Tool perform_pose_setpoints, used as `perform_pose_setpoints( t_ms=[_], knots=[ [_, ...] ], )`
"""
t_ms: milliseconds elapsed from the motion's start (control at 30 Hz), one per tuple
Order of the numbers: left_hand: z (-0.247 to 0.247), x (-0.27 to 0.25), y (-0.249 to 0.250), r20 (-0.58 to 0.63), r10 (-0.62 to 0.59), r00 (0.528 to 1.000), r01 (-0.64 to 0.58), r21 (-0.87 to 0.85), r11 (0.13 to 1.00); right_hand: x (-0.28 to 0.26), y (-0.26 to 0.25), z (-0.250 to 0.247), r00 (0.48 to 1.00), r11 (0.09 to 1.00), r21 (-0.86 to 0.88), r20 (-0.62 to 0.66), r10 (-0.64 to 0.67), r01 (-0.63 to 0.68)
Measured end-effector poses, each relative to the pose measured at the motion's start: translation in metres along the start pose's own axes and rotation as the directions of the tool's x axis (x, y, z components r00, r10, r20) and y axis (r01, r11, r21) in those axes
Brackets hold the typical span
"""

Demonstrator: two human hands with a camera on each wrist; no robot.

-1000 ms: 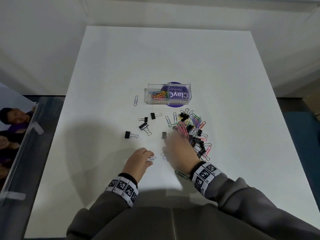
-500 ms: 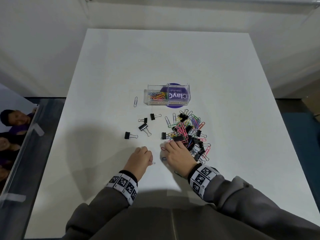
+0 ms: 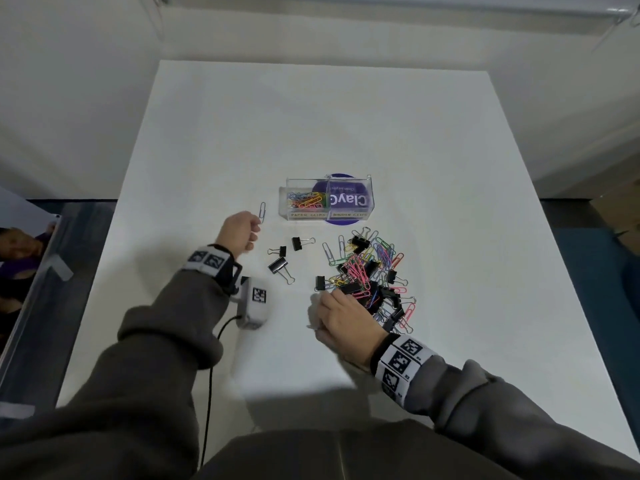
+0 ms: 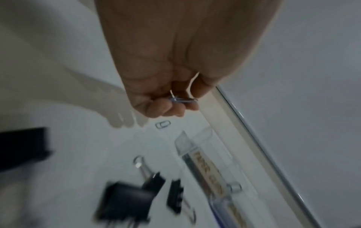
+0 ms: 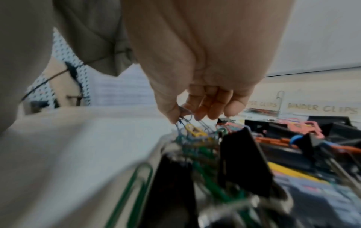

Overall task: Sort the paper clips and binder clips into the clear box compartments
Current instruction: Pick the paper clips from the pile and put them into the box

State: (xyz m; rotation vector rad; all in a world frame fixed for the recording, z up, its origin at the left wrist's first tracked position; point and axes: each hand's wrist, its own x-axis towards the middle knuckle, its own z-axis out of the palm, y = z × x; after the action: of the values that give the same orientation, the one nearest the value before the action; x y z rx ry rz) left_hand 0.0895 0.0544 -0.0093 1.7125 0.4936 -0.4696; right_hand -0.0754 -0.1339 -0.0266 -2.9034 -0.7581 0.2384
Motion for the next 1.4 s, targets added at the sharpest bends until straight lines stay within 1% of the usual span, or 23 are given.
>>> perform_pose_setpoints(
  t_ms=[67, 100, 133, 167, 200, 233, 367, 433, 500, 567, 633, 700, 733, 800, 867, 933, 1033, 1100, 1167, 1233, 1300, 1333, 1400],
  knots=[
    [-0.002, 0.016, 0.014, -0.025, -0.089, 0.996, 0.088, -0.06, 0.994, 0.005, 0.005, -0.018, 0.999, 0.959, 0.282, 0.023, 0.03, -0.036],
    [-0.001, 0.022, 0.018, -0.037, -0.093, 0.995, 0.094, 0.011, 0.996, 0.01, 0.009, -0.029, 0.996, 0.909, 0.41, 0.074, 0.054, -0.08],
    [-0.002, 0.026, 0.018, -0.06, -0.059, 0.996, 0.068, 0.161, 0.985, 0.016, 0.014, -0.037, 0.99, 0.858, 0.499, 0.116, 0.075, -0.124],
    [-0.001, 0.029, 0.017, -0.081, -0.006, 0.997, 0.033, 0.339, 0.94, 0.022, 0.02, -0.044, 0.986, 0.824, 0.544, 0.133, 0.104, -0.16],
    [0.001, 0.032, 0.015, -0.1, 0.063, 0.993, -0.009, 0.466, 0.885, 0.029, 0.025, -0.051, 0.982, 0.807, 0.561, 0.134, 0.133, -0.186],
    [0.003, 0.036, 0.012, -0.113, 0.1, 0.989, -0.026, 0.529, 0.848, 0.037, 0.031, -0.055, 0.979, 0.794, 0.572, 0.122, 0.165, -0.205],
    [0.012, 0.038, 0.0, -0.134, 0.192, 0.972, -0.071, 0.614, 0.786, 0.079, 0.053, -0.08, 0.956, 0.746, 0.613, 0.058, 0.286, -0.26],
    [0.015, 0.04, -0.002, -0.1, 0.227, 0.969, -0.109, 0.652, 0.75, 0.103, 0.064, -0.093, 0.946, 0.774, 0.582, -0.026, 0.322, -0.248],
    [0.017, 0.04, 0.001, -0.069, 0.22, 0.973, -0.118, 0.672, 0.731, 0.127, 0.073, -0.099, 0.935, 0.801, 0.555, -0.112, 0.337, -0.223],
    [0.017, 0.038, 0.004, -0.039, 0.192, 0.981, -0.114, 0.685, 0.719, 0.147, 0.08, -0.099, 0.938, 0.827, 0.516, -0.114, 0.327, -0.225],
    [0.017, 0.033, 0.007, -0.032, 0.242, 0.97, -0.157, 0.676, 0.72, 0.16, 0.085, -0.093, 0.95, 0.838, 0.493, -0.067, 0.305, -0.234],
    [0.018, 0.028, 0.015, -0.027, 0.375, 0.927, -0.267, 0.654, 0.707, 0.166, 0.087, -0.086, 0.958, 0.844, 0.481, -0.029, 0.287, -0.238],
    [0.021, 0.026, 0.021, -0.008, 0.452, 0.892, -0.34, 0.649, 0.681, 0.166, 0.088, -0.083, 0.959, 0.848, 0.472, -0.016, 0.282, -0.242],
    [0.028, 0.022, 0.035, 0.071, 0.579, 0.812, -0.481, 0.644, 0.595, 0.16, 0.09, -0.079, 0.954, 0.848, 0.469, -0.036, 0.298, -0.247],
    [0.039, 0.02, 0.049, 0.192, 0.618, 0.762, -0.566, 0.661, 0.493, 0.146, 0.093, -0.076, 0.92, 0.808, 0.524, -0.107, 0.376, -0.269],
    [0.05, 0.02, 0.058, 0.295, 0.579, 0.76, -0.579, 0.712, 0.397, 0.127, 0.097, -0.072, 0.859, 0.735, 0.604, -0.155, 0.489, -0.309],
    [0.064, 0.021, 0.062, 0.347, 0.536, 0.769, -0.554, 0.781, 0.289, 0.096, 0.104, -0.063, 0.791, 0.661, 0.639, -0.132, 0.598, -0.393],
    [0.069, 0.021, 0.061, 0.347, 0.529, 0.775, -0.539, 0.8, 0.265, 0.079, 0.11, -0.055, 0.764, 0.626, 0.653, -0.111, 0.636, -0.426],
    [0.07, 0.018, 0.057, 0.334, 0.556, 0.761, -0.543, 0.798, 0.263, 0.067, 0.115, -0.047, 0.751, 0.613, 0.653, -0.101, 0.652, -0.445],
    [0.069, 0.007, 0.049, 0.326, 0.627, 0.707, -0.573, 0.784, 0.239, 0.059, 0.116, -0.042, 0.757, 0.622, 0.633, -0.085, 0.648, -0.461],
    [0.069, -0.01, 0.033, 0.355, 0.676, 0.646, -0.631, 0.747, 0.211, 0.057, 0.115, -0.039, 0.793, 0.671, 0.582, -0.071, 0.605, -0.46],
    [0.069, -0.019, 0.022, 0.388, 0.674, 0.628, -0.667, 0.714, 0.211, 0.056, 0.113, -0.038, 0.824, 0.714, 0.532, -0.054, 0.564, -0.455],
    [0.069, -0.035, -0.001, 0.492, 0.617, 0.614, -0.738, 0.636, 0.227, 0.056, 0.11, -0.035, 0.875, 0.794, 0.421, -0.002, 0.483, -0.438]
  ],
)
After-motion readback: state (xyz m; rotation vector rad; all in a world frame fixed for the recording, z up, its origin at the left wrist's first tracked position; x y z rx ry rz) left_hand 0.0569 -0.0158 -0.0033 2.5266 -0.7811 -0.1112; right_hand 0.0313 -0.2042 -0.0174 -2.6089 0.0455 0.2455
